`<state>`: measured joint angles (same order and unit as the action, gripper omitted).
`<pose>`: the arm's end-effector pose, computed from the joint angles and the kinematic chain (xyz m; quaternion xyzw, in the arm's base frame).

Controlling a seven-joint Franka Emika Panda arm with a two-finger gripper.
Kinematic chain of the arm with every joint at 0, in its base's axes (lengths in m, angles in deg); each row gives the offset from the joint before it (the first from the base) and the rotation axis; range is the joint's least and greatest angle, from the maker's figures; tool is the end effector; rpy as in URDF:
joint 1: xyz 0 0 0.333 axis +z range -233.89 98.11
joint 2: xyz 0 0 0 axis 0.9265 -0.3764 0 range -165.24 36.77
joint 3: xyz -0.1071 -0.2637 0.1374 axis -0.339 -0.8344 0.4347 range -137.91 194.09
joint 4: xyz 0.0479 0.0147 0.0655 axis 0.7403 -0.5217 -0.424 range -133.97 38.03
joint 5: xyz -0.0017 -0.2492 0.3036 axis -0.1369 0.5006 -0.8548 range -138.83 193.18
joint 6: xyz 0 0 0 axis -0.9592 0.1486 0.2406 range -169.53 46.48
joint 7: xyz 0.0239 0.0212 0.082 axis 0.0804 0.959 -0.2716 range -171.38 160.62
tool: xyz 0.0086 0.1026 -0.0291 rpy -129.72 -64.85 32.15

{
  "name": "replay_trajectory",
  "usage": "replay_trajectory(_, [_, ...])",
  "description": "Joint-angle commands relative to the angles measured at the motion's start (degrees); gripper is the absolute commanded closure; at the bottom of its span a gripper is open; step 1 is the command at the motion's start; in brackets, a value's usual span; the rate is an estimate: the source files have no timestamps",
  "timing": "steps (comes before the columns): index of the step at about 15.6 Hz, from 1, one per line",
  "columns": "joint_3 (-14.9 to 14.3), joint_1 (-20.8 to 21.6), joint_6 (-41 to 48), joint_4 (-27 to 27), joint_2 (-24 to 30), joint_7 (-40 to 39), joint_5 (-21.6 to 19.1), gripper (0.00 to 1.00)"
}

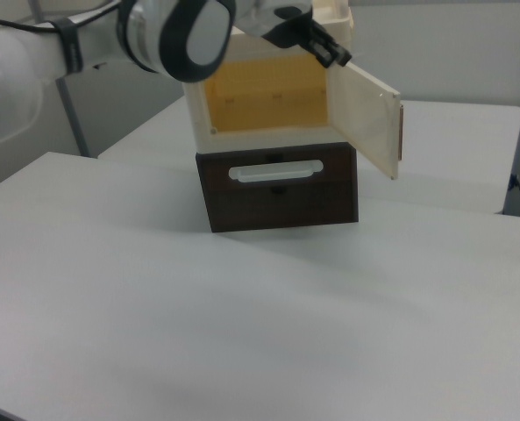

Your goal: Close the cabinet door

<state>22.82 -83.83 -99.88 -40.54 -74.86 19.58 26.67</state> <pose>0.6230 -0.2343 0.6936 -0.8270 0.3500 -0.4399 0.0110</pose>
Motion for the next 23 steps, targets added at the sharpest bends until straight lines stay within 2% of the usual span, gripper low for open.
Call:
replay_trajectory(1, [-0.2,0.0,-5.1,4.1,-4.7,1.2,-2.8,1.00])
replay_trajectory(5, [-0.3,-0.8,-11.5,4.3,-8.3,1.3,-4.0,1.00])
replay_trajectory(8, [-1.0,-1.4,-15.7,4.6,-10.2,1.2,-7.9,1.00])
replay_trajectory(13, [-1.6,-1.6,-16.9,4.6,-12.0,1.1,-8.2,1.00])
replay_trajectory(16, [-1.6,-1.5,-16.8,3.8,-11.6,0.9,-8.4,1.00])
replay_trajectory(23, [-1.5,-1.4,-15.7,-2.0,-5.9,0.6,-8.2,1.00])
